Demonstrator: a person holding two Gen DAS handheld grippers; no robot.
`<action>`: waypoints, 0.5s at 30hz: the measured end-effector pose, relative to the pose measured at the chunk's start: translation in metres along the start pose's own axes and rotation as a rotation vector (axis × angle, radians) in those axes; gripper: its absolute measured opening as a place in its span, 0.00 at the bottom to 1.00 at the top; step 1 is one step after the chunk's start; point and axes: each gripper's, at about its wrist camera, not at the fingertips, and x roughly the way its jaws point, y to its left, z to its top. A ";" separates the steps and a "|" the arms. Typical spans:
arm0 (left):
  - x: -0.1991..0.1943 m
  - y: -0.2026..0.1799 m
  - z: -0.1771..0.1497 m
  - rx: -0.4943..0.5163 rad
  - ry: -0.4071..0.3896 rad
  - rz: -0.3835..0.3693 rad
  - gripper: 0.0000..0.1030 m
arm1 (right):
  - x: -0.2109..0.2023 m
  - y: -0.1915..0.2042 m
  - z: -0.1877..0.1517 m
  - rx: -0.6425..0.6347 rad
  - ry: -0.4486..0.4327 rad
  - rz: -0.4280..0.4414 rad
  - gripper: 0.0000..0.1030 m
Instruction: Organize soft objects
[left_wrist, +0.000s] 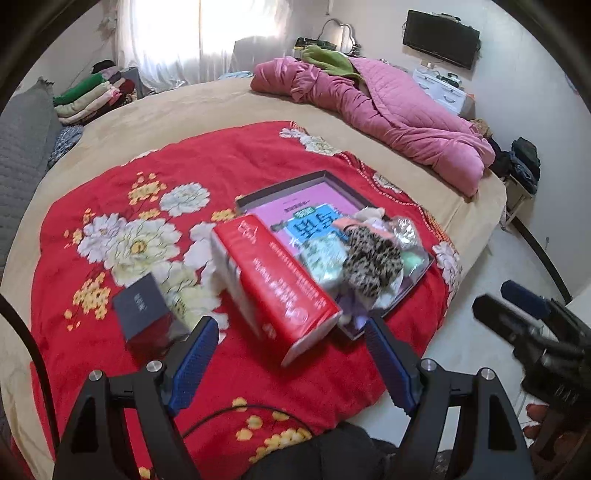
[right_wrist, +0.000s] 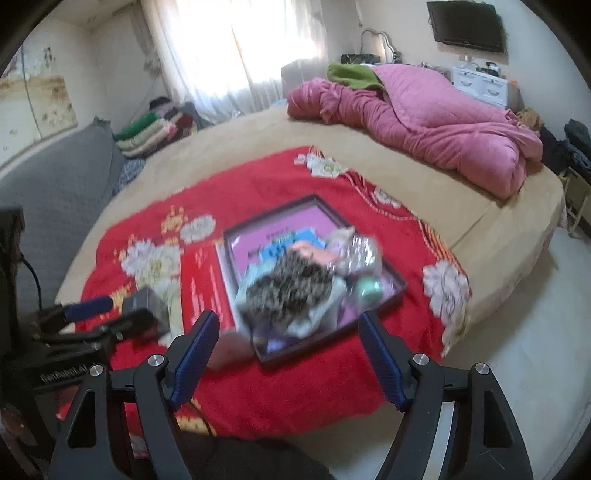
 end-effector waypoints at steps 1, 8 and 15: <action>-0.002 0.002 -0.004 -0.002 0.000 0.003 0.78 | 0.000 0.004 -0.006 -0.004 0.007 -0.004 0.76; -0.008 0.009 -0.033 -0.013 0.012 0.021 0.78 | -0.006 0.030 -0.037 -0.027 0.001 -0.035 0.76; -0.014 0.014 -0.054 -0.021 0.012 0.028 0.78 | -0.007 0.039 -0.055 -0.023 0.018 -0.039 0.76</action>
